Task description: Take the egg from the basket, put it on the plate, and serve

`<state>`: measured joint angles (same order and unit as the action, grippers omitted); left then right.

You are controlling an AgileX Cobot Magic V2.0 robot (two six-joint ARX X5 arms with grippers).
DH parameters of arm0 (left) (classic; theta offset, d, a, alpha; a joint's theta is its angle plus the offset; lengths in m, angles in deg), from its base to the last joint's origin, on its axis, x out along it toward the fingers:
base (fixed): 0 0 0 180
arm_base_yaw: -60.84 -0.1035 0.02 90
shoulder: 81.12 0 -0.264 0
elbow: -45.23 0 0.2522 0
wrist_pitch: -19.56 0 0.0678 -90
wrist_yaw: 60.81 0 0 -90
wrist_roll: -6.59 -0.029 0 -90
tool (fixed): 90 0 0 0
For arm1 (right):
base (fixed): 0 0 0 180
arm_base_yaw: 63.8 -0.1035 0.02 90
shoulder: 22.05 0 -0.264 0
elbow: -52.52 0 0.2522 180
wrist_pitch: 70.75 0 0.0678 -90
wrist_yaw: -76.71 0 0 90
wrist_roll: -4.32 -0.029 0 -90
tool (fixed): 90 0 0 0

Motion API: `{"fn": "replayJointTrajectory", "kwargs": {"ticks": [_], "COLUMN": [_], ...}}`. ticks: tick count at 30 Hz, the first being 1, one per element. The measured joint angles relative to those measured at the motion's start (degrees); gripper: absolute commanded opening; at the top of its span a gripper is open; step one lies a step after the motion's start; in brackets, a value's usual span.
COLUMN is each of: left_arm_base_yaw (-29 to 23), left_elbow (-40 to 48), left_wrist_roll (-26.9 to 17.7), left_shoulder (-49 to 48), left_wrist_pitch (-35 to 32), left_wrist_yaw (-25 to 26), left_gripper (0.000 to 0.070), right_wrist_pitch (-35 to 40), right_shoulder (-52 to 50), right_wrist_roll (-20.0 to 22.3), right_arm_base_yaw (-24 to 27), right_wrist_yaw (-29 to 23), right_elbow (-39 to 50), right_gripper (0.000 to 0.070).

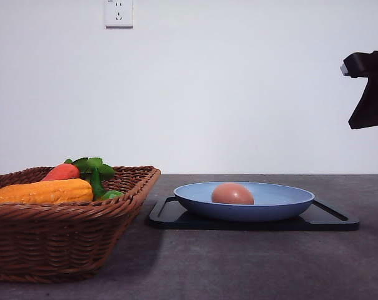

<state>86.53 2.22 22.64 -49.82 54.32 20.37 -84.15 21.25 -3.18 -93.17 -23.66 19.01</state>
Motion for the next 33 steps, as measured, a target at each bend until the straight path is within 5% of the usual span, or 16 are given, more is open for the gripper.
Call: {"fn": "replayJointTrajectory", "kwargs": {"ticks": [12,18,26,33], "left_arm_base_yaw": [0.07,-1.55,-14.92,-26.26], "left_elbow": [0.01,0.02,3.59,14.91], "left_wrist_roll": [0.04,-2.79,-7.05,-8.04], "left_shoulder": [0.21,-8.84,-20.51,-26.28], "left_wrist_pitch": [0.2,0.97,-0.96,-10.77], "left_wrist_yaw": [0.0,-0.04,-0.22,-0.23], "left_gripper": [0.0,0.0,0.0,0.0], "right_wrist_pitch": [0.0,0.0,0.0,0.0], "right_shoulder": [-0.01,-0.01,-0.01,-0.01], "right_wrist_roll": [-0.2,-0.25,-0.25,-0.25], "right_arm_base_yaw": [0.0,0.0,0.0,0.0], "right_wrist_yaw": [-0.11,-0.13,-0.13,-0.13], "right_elbow": [0.0,0.0,0.0,0.0], "right_gripper": [0.0,0.0,0.0,0.0]}}
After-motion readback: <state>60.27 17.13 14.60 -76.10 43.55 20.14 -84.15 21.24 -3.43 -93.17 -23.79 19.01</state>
